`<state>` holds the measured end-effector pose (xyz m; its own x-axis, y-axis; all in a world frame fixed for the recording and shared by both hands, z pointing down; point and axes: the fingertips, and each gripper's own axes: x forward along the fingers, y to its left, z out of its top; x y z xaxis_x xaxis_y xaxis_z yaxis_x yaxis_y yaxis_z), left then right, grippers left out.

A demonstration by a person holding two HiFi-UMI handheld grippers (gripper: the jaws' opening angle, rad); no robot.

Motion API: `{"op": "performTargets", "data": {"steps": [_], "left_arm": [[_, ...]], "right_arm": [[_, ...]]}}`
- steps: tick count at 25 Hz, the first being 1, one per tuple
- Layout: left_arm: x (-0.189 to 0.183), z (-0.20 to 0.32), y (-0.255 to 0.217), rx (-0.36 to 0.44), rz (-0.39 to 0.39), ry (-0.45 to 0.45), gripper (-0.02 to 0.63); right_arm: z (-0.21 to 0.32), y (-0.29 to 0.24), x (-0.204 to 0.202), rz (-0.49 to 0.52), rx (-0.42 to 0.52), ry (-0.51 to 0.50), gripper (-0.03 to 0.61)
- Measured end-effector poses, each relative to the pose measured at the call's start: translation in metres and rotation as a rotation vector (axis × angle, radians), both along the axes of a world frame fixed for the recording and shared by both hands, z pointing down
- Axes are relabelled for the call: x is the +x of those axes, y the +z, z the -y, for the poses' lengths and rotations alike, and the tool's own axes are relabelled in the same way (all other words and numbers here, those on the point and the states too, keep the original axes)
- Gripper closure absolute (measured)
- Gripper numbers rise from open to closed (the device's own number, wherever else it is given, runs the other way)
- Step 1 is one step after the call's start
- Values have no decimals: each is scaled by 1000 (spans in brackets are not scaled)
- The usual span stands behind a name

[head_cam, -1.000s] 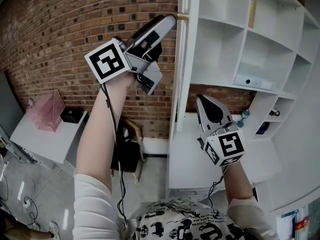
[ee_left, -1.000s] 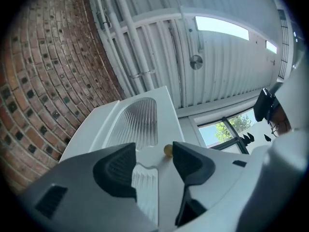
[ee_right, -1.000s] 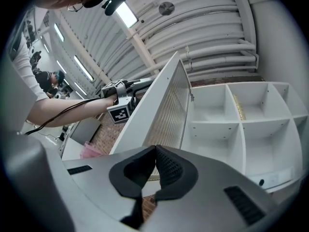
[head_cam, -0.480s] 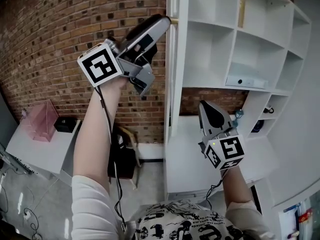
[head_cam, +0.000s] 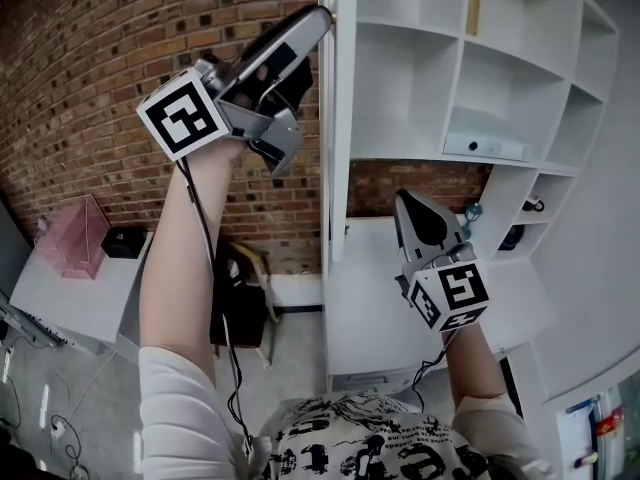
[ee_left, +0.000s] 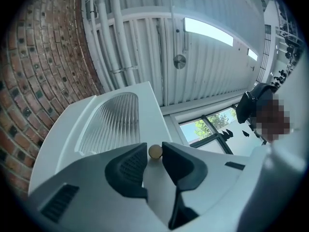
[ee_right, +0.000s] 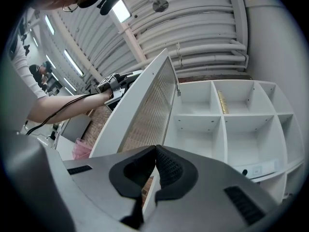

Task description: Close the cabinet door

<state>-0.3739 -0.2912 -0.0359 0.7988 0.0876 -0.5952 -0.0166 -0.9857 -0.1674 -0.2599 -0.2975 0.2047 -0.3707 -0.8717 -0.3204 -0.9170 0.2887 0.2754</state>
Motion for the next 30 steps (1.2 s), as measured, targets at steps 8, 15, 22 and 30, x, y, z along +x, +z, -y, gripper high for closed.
{"op": "performTargets", "data": {"steps": [8,15,22,30], "left_arm": [[45,-6,-6,28,28,-81,523],[99,-7,2,9,41,-214,523],[142,0,-1,-4,4,-327,523],[182,5,-5,13,19,-427,525]], "right_arm": [[4,-4,33,-6,-12,-66,564],[3,-8,85,17,-13,-118,564],[19,-4,141,26,-54,-185,565],[30,-26,181,-20,-42,-223,565]]}}
